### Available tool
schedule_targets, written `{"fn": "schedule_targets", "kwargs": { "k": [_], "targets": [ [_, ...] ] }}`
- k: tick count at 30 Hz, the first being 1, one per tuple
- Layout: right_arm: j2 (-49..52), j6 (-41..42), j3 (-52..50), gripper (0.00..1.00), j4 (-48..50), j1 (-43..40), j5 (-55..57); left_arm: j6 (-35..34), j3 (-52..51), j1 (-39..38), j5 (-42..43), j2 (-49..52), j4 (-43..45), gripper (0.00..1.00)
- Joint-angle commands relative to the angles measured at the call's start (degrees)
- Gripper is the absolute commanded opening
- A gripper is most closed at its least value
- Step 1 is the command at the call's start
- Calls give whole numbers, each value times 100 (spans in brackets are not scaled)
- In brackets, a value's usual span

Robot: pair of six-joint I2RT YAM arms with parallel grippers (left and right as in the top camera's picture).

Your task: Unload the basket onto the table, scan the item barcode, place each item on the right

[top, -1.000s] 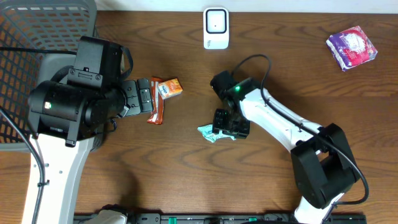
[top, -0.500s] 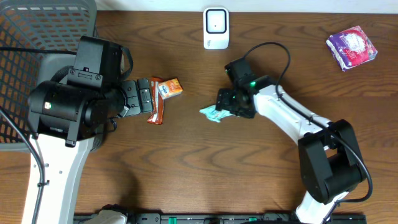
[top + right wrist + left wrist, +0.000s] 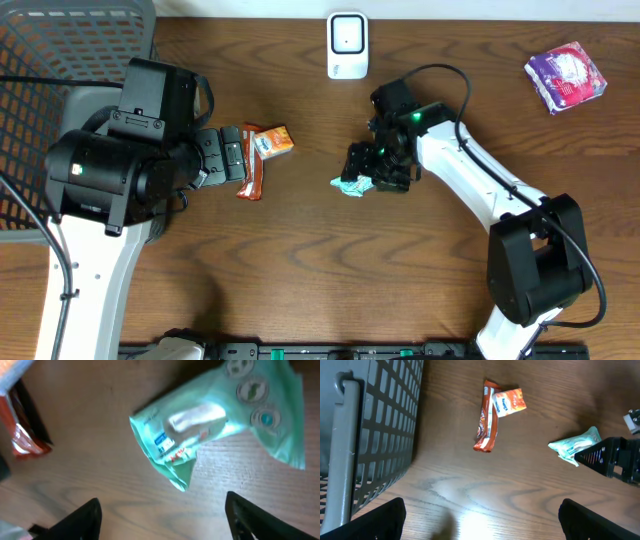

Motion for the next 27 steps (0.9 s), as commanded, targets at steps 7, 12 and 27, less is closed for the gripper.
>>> {"fn": "schedule_targets", "kwargs": {
  "k": [7, 12, 27],
  "targets": [
    [-98, 1926, -651, 72, 802, 328, 1064, -87, 2, 20, -31, 0, -13, 98],
    [-81, 2238, -1058, 69, 1729, 278, 1366, -87, 2, 20, -31, 0, -15, 98],
    [63, 2052, -1204, 11, 2433, 243, 1202, -87, 2, 20, -31, 0, -13, 98]
  ]
}}
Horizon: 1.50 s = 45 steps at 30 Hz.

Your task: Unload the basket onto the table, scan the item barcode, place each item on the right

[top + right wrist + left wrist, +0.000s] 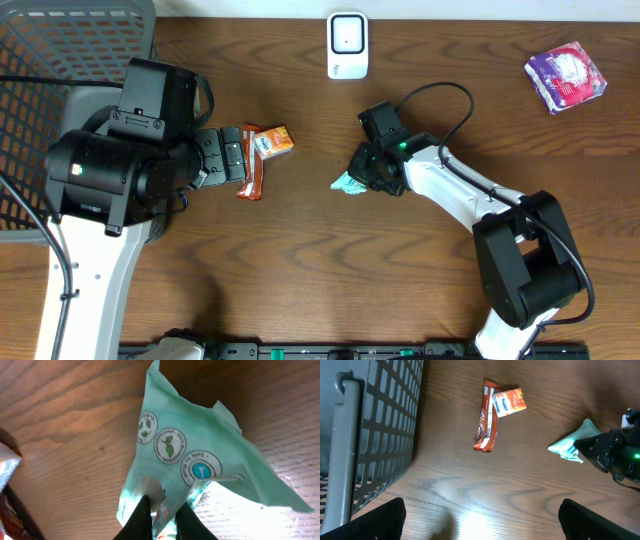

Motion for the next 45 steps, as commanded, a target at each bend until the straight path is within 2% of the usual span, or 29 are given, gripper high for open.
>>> {"fn": "schedule_targets", "kwargs": {
  "k": [1, 2, 3, 5, 7, 13, 15, 17, 19, 25, 30, 31, 33, 35, 39, 41, 42, 43, 45],
  "targets": [
    [52, -76, -39, 16, 37, -52, -323, -90, 2, 20, -31, 0, -13, 98],
    [52, -76, -39, 28, 22, -66, -404, -87, 2, 20, -31, 0, -13, 98],
    [52, -131, -39, 45, -28, -79, -376, -87, 2, 20, -31, 0, -13, 98],
    [52, -291, -70, 58, -42, -76, -90, -87, 2, 20, -31, 0, -13, 98],
    [52, -271, -153, 59, 4, -37, 225, -87, 2, 20, -31, 0, -13, 98],
    [52, -328, -260, 55, 616, 74, 337, -87, 2, 20, -31, 0, -13, 98],
    [52, -330, -260, 47, 763, 74, 258, -87, 2, 20, -31, 0, -13, 98],
    [52, -337, -258, 29, 824, 66, 44, -87, 2, 20, -31, 0, -13, 98],
    [50, -328, -247, 3, 852, 28, -372, -87, 2, 20, -31, 0, -13, 98],
    [-59, 472, -127, 1, 1113, -433, -2813, -87, 2, 20, -31, 0, -13, 98],
    [-101, 1947, -120, 2, 1346, -997, -4883, -87, 2, 20, -31, 0, -13, 98],
    [-101, 2498, -120, 1, 1355, -1137, -5416, -87, 2, 20, -31, 0, -13, 98],
    [-101, 2977, -120, 1, 1384, -1300, -5897, -87, 2, 20, -31, 0, -15, 98],
    [-101, 2741, -120, 1, 1657, -1399, -5818, -87, 2, 20, -31, 0, -13, 98],
    [-101, 968, -120, 1, 1947, -1329, -5292, -87, 2, 20, -31, 0, -13, 98],
    [-98, 243, -120, 5, 1888, -1248, -5143, -87, 2, 20, -31, 0, -13, 98],
    [-101, -372, -120, 11, 1770, -1161, -4809, -87, 2, 20, -31, 0, -13, 98],
    [-101, -691, -120, 22, 1574, -1049, -4332, -87, 2, 20, -31, 0, -13, 98],
    [-101, -955, -120, 36, 1292, -925, -3550, -87, 2, 20, -31, 0, -13, 98]
  ]
}}
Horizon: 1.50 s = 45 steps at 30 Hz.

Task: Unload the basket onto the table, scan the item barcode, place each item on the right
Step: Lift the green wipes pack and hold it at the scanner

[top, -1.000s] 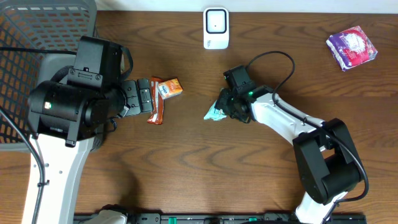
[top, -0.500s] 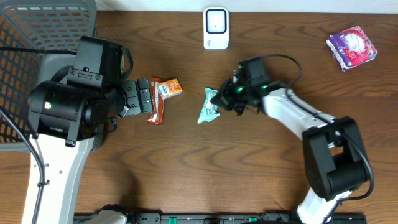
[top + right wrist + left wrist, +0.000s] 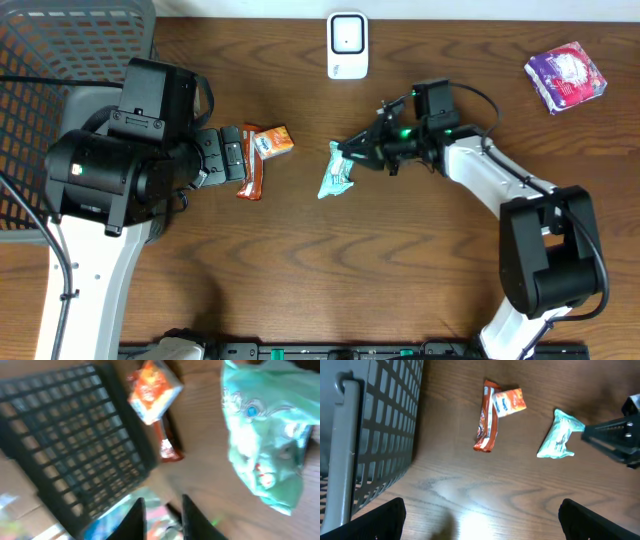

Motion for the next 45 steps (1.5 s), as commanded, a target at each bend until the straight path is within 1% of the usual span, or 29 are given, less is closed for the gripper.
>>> {"fn": "schedule_targets", "kwargs": {
  "k": [1, 2, 3, 4, 5, 6, 10, 13, 16, 20, 24, 26, 28, 31, 32, 33, 35, 36, 39, 41, 42, 45],
  "targets": [
    [-98, -1375, 55, 42, -437, 310, 1644, -87, 2, 20, -31, -2, -15, 98],
    [-98, -1506, 55, 51, -538, 367, 1961, -87, 2, 20, -31, -2, -15, 98],
    [-98, -1613, 55, 63, -623, 422, 2232, -87, 2, 20, -31, -2, -15, 98],
    [-98, -1735, 55, 84, -739, 503, 2594, -90, 2, 20, -31, -2, -15, 98],
    [-98, -1794, 55, 93, -739, 540, 2704, -87, 2, 20, -31, -2, -15, 98],
    [-98, -1891, 55, 97, -715, 566, 2708, -87, 2, 20, -31, -2, -15, 98],
    [-98, -1912, 55, 93, -365, 570, 2264, -87, 2, 20, -31, -2, -15, 98],
    [-98, -1912, 55, 93, -20, 590, 2103, -87, 2, 20, -31, -2, -15, 98],
    [-96, -1912, 55, 93, 39, 649, 2234, -87, 2, 20, -31, -2, -15, 98],
    [-94, -1915, 55, 94, 15, 890, 2787, -87, 2, 20, -31, -2, -15, 98],
    [-39, -1825, 55, 94, -203, 1167, 3746, -87, 2, 20, -31, -2, -15, 98],
    [50, -1781, 52, 93, -387, 1322, 4330, -87, 2, 20, -31, -2, -15, 98],
    [160, -1781, 52, 92, -476, 1390, 4535, -87, 2, 20, -31, -2, -17, 98],
    [361, -1781, 52, 90, -402, 1405, 4531, -87, 2, 20, -31, -2, -15, 98],
    [457, -1784, 52, 88, -341, 1405, 4533, -87, 2, 20, -31, -2, -15, 98],
    [531, -1784, 52, 82, -304, 1405, 4531, -87, 2, 20, -31, -2, -15, 98],
    [640, -1781, 52, 66, -280, 1392, 4516, -87, 2, 20, -31, -2, -15, 98],
    [658, -1784, 52, 52, -284, 1370, 4430, -87, 2, 20, -31, -2, -15, 98],
    [575, -1781, 87, 27, -278, 1281, 4024, -87, 2, 20, -31, -2, -15, 98],
    [472, -1777, 116, 6, -280, 1180, 3644, -87, 2, 20, -31, -2, -15, 98],
    [374, -1600, 127, 1, -280, 1078, 3327, -87, 2, 20, -31, -2, -17, 97],
    [179, -920, 144, 1, -278, 807, 2559, -87, 2, 20, -31, -2, -15, 98]
  ]
}}
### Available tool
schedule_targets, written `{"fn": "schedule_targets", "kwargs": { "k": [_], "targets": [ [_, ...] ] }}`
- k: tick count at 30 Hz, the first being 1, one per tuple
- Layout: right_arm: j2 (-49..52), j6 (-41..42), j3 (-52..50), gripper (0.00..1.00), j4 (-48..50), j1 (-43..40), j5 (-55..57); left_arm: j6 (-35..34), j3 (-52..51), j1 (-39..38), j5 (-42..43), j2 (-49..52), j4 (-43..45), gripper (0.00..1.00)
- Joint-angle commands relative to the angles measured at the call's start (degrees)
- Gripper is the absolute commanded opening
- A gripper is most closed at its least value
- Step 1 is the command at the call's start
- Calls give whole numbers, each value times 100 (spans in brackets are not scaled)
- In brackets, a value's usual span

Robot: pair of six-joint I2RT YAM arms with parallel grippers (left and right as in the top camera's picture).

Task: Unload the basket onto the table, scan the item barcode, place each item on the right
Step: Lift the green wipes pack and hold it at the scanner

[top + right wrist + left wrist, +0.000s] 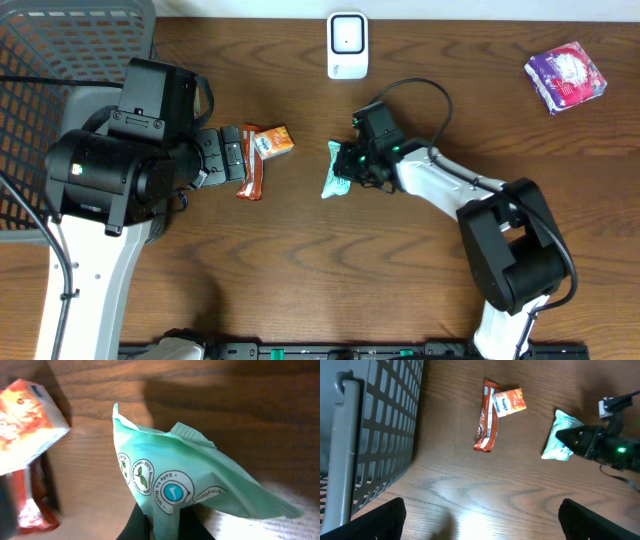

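My right gripper (352, 166) (162, 527) is shut on one end of a mint-green wipes packet (337, 172) (200, 482) (561, 442), left of the table's middle. The packet sits low over the wood, and I cannot tell whether it touches. The white barcode scanner (347, 45) stands at the back edge, well behind the packet. My left gripper (228, 155) (482, 522) hangs open and empty over the left side, its fingertips (385, 520) far apart.
An orange snack packet (273, 141) (27, 425) lies on a red-brown bar (252, 176) (485, 422), just left of the green packet. A grey wire basket (60, 60) fills the far left. A purple packet (565, 73) lies at the back right.
The right wrist has swung in from the right and now looks down at the table. The green packet stays in its grip, about the same spot but lower. The left arm is unmoved.
First the right gripper stood open over the green packet lying on the table. Then it was shut on the packet's end. Later it held the packet raised and turned toward the basket side. Now the packet is low over the wood, still gripped.
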Motion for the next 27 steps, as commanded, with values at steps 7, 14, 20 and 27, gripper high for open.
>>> {"fn": "schedule_targets", "kwargs": {
  "k": [7, 14, 20, 27],
  "targets": [
    [-444, 2979, 74, 2, 4, -1073, -4256, -87, 2, 20, -31, 0, -15, 98],
    [-444, 3869, 74, 2, 7, -1377, -6317, -87, 2, 20, -31, 0, -13, 98],
    [-444, 4074, 74, 2, 9, -1373, -6472, -87, 2, 20, -31, 0, -13, 98],
    [-444, 4072, 74, 2, 9, -1368, -6470, -87, 2, 20, -31, 0, -13, 98]
  ]
}}
